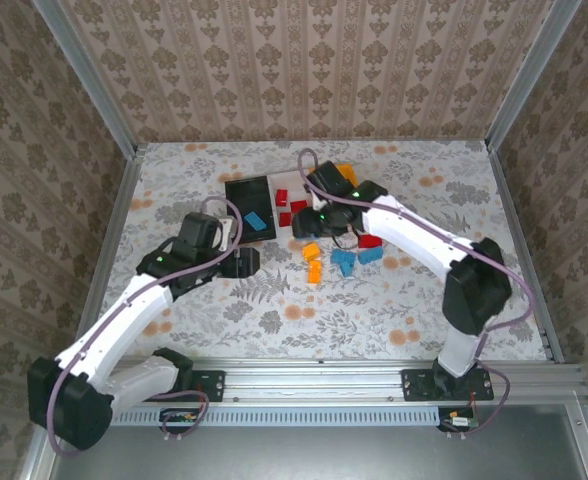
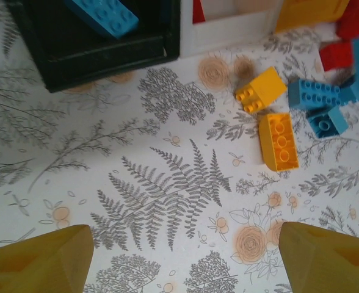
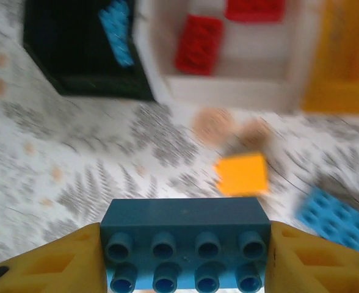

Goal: Sort the legos into containers by color

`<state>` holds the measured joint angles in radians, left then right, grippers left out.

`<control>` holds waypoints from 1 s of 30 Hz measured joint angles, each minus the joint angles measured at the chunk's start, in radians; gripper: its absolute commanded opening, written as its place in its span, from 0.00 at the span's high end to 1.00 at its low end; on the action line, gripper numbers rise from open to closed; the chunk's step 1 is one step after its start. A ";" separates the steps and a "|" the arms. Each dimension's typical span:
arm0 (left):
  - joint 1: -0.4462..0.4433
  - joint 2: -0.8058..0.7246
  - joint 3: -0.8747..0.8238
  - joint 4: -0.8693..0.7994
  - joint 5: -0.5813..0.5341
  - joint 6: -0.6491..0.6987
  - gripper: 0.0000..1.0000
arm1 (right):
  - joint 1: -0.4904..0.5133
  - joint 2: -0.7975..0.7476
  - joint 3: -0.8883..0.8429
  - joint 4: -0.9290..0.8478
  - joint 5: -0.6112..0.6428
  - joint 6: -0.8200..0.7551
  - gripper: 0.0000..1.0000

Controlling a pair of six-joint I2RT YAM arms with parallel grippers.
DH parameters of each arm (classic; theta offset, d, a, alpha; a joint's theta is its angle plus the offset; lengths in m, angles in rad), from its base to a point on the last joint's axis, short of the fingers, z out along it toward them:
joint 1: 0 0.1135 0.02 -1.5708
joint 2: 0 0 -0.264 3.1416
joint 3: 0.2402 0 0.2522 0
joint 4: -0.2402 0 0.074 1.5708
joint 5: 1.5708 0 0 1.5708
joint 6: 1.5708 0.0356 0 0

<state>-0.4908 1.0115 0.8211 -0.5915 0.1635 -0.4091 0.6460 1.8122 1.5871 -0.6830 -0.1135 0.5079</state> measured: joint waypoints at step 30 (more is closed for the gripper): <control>0.172 -0.119 -0.071 -0.074 0.066 0.001 0.18 | -0.033 0.098 0.223 -0.064 0.021 -0.058 0.14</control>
<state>-0.3191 0.8928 0.7502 -0.6655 0.2295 -0.4080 0.6128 1.9106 1.8103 -0.7471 -0.0925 0.4500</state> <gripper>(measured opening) 0.821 0.850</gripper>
